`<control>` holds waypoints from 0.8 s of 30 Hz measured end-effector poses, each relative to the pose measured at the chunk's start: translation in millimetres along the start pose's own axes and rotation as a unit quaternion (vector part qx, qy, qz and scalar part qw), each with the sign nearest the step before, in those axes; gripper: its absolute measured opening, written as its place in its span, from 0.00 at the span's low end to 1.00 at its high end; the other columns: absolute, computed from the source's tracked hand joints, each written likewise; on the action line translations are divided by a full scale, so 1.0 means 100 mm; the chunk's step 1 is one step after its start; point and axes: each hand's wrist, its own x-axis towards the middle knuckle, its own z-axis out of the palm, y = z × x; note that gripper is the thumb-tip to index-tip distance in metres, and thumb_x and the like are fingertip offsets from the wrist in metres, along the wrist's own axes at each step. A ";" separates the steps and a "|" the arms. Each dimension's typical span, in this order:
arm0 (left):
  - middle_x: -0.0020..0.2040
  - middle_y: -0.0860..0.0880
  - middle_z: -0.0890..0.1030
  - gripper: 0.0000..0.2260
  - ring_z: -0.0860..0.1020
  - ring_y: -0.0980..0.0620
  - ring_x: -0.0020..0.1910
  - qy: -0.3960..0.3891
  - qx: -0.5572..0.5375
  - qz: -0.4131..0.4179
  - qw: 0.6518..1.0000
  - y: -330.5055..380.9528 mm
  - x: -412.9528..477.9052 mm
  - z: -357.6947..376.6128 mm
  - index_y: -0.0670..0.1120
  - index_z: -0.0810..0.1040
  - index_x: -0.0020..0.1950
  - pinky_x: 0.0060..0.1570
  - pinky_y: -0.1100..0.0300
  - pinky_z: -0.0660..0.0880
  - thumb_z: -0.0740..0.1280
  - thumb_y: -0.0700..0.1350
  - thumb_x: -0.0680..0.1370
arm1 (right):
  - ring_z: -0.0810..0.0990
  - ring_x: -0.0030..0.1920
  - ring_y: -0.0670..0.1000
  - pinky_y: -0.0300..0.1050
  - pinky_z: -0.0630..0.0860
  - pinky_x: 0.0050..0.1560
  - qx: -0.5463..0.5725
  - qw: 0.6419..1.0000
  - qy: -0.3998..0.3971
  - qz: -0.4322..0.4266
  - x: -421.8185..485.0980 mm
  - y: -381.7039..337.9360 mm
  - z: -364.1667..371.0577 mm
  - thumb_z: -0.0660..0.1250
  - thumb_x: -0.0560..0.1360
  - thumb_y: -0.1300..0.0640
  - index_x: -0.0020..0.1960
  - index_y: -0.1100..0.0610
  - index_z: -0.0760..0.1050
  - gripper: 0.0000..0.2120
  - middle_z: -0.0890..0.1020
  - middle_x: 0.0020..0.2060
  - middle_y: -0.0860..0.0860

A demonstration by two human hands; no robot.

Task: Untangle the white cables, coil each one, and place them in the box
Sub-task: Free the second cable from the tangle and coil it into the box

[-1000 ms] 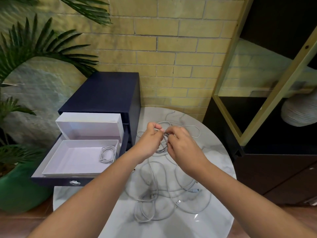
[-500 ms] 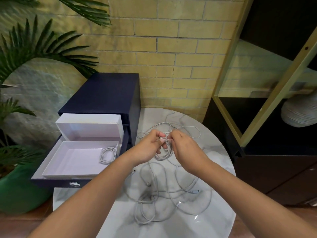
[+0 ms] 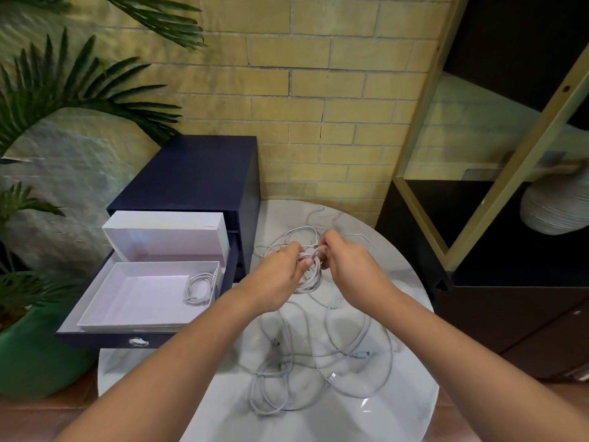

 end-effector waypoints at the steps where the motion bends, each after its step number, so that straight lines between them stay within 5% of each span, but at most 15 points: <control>1: 0.41 0.49 0.75 0.11 0.73 0.48 0.40 -0.008 0.008 0.000 1.000 -0.01 -0.01 0.00 0.46 0.66 0.47 0.40 0.51 0.69 0.56 0.53 0.82 | 0.77 0.43 0.52 0.50 0.75 0.42 -0.014 1.000 -0.001 -0.012 0.02 0.01 -0.02 0.57 0.80 0.61 0.52 0.56 0.69 0.03 0.78 0.44 0.49; 5: 0.46 0.53 0.72 0.10 0.70 0.52 0.39 0.016 0.043 0.000 0.999 -0.03 -0.03 -0.01 0.46 0.66 0.49 0.32 0.62 0.63 0.63 0.50 0.80 | 0.76 0.44 0.54 0.52 0.74 0.43 -0.063 0.996 0.032 -0.058 0.12 0.11 -0.05 0.61 0.79 0.57 0.50 0.58 0.76 0.06 0.77 0.45 0.52; 8: 0.45 0.53 0.73 0.08 0.70 0.53 0.37 0.049 0.059 0.001 0.997 0.00 -0.02 -0.05 0.46 0.66 0.49 0.32 0.60 0.61 0.65 0.47 0.78 | 0.73 0.43 0.54 0.51 0.74 0.40 -0.119 0.985 0.072 -0.105 0.16 0.16 -0.08 0.67 0.76 0.56 0.46 0.57 0.80 0.05 0.77 0.42 0.51; 13: 0.35 0.56 0.70 0.12 0.67 0.58 0.29 0.071 0.021 -0.012 0.997 0.05 -0.02 -0.08 0.49 0.64 0.39 0.28 0.65 0.60 0.68 0.44 0.75 | 0.71 0.43 0.55 0.47 0.66 0.38 -0.187 0.965 0.147 -0.109 0.17 0.16 -0.14 0.72 0.73 0.54 0.43 0.53 0.82 0.03 0.77 0.41 0.48; 16: 0.32 0.54 0.70 0.14 0.65 0.56 0.27 0.080 -0.023 -0.024 0.996 0.08 -0.03 -0.07 0.50 0.63 0.37 0.27 0.64 0.60 0.68 0.45 0.73 | 0.76 0.44 0.52 0.48 0.73 0.42 -0.032 0.993 0.098 -0.051 0.17 0.20 -0.08 0.68 0.76 0.57 0.47 0.56 0.82 0.05 0.80 0.42 0.50; 20: 0.31 0.54 0.69 0.14 0.64 0.56 0.26 0.108 -0.060 -0.047 0.991 0.13 -0.02 -0.02 0.48 0.64 0.38 0.27 0.63 0.59 0.70 0.48 0.73 | 0.75 0.40 0.47 0.33 0.67 0.38 0.103 0.990 0.080 0.051 0.12 0.17 0.06 0.65 0.78 0.56 0.48 0.56 0.80 0.06 0.79 0.38 0.47; 24: 0.34 0.56 0.70 0.12 0.68 0.55 0.31 0.133 -0.063 -0.061 0.987 0.14 0.02 0.04 0.47 0.65 0.41 0.28 0.65 0.60 0.69 0.46 0.75 | 0.77 0.39 0.48 0.42 0.73 0.39 0.205 0.969 0.082 0.112 -0.01 0.07 0.22 0.62 0.79 0.51 0.47 0.56 0.75 0.09 0.80 0.38 0.50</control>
